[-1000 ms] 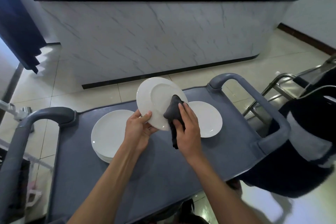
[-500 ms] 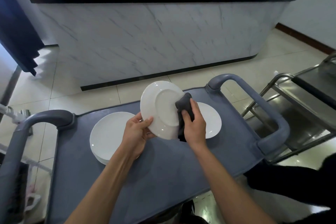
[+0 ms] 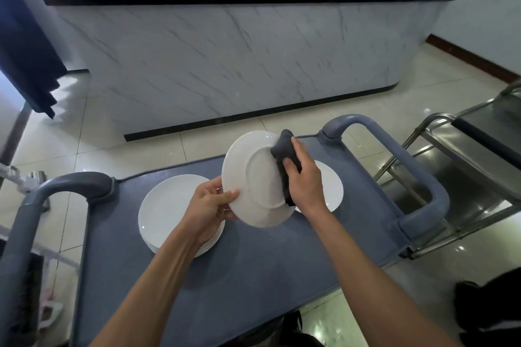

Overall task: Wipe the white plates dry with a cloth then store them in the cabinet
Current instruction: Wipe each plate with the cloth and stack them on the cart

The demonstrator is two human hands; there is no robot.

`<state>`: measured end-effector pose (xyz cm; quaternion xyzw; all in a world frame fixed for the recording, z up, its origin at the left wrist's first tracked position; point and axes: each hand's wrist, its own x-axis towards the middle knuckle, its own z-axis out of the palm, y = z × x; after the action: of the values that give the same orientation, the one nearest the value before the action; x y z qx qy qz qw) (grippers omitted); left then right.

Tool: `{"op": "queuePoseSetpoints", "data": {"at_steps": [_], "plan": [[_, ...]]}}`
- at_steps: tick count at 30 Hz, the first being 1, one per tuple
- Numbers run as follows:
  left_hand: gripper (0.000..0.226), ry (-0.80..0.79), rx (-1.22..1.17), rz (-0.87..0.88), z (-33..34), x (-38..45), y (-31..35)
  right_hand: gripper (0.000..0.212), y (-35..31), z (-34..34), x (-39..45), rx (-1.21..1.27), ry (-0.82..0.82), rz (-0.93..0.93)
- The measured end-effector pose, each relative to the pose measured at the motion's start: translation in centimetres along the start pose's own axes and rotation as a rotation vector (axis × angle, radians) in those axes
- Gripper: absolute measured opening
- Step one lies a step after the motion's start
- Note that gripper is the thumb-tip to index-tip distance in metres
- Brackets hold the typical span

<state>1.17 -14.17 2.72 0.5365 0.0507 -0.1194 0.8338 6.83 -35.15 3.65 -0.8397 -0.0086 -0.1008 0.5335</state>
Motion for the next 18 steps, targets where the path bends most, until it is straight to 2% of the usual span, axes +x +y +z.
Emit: {"op": "queuePoseSetpoints", "data": {"at_steps": [3,12,18], "plan": [[0.025,-0.016,0.045,0.001,0.2,-0.1,0.0,0.052,-0.3,0.4,0.3,-0.048,-0.02,-0.057],[0.023,-0.011,0.077,0.02,0.5,-0.2,0.0,0.054,-1.0,2.4,-0.5,-0.175,-0.081,-0.285],[0.024,0.015,0.105,0.026,1.1,-0.3,0.0,0.052,-1.2,3.5,-1.4,-0.2,-0.085,-0.348]]}}
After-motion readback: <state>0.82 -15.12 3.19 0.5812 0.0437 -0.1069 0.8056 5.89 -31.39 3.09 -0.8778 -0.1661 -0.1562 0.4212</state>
